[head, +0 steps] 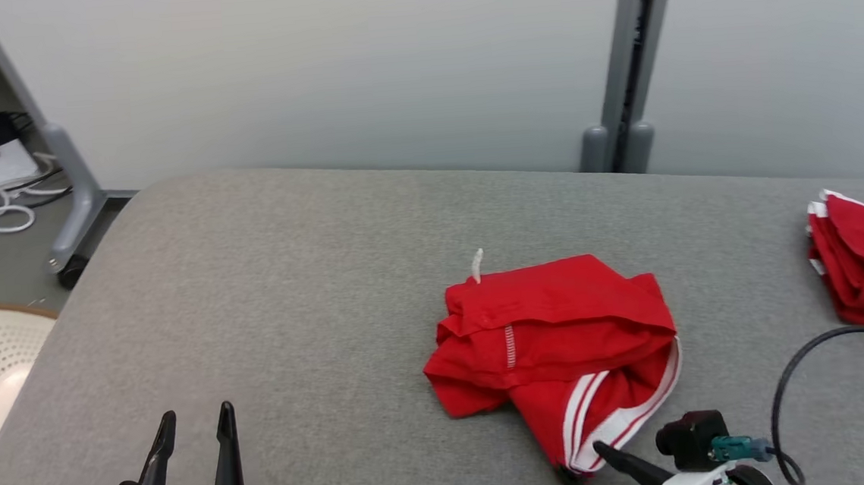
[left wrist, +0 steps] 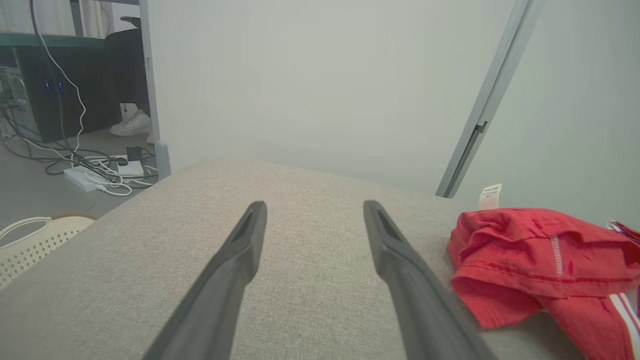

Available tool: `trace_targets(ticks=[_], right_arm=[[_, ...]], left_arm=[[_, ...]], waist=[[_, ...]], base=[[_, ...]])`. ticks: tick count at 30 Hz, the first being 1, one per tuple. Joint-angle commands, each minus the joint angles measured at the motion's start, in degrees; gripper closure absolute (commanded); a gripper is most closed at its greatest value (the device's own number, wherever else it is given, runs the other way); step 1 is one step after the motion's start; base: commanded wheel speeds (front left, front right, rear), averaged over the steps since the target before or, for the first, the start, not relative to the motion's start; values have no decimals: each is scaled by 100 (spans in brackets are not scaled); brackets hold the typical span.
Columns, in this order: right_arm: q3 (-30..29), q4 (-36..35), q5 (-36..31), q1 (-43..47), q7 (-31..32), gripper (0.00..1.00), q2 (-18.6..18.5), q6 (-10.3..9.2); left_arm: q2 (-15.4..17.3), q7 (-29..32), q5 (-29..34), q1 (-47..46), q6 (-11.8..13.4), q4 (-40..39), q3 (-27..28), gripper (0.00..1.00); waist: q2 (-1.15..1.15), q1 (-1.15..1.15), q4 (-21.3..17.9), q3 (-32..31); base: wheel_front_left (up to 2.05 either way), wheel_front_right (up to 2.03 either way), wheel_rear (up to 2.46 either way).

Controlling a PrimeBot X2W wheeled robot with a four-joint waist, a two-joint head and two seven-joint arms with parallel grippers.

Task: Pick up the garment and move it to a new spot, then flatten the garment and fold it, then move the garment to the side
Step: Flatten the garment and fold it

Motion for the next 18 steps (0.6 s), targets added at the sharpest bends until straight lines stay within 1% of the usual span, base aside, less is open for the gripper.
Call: trace_targets(ticks=[1,3,9,11,13,14,18], right_arm=[[20,221,35,-105,189,0,46,1],[-4,392,63,-103,329,0,95,1],[-31,607,76,-153,453,0,171,0],[-36,642,68,-169,458,52,188,1],[-54,654,57,-194,428,98,188,0],[-66,643,47,-213,384,100,184,1],[-159,571,0,-283,200,100,81,0]], left_arm=[[39,6,46,-78,-36,10,-18,0],[46,10,31,-86,-40,26,-24,0],[38,4,-8,-96,-30,55,-41,0],[39,0,-19,-99,-22,64,-39,0],[39,-2,-28,-99,-8,69,-36,0],[39,-3,-32,-98,-6,72,-35,0],[38,-3,-45,-132,-8,72,-61,0]], waist=[[0,0,240,15],[0,0,347,28],[0,0,480,56],[0,0,491,68],[0,0,475,78],[0,0,451,85],[0,0,303,93]], base=[[0,0,0],[0,0,0],[0,0,0],[0,0,0],[0,0,0],[0,0,0],[0,0,0]])
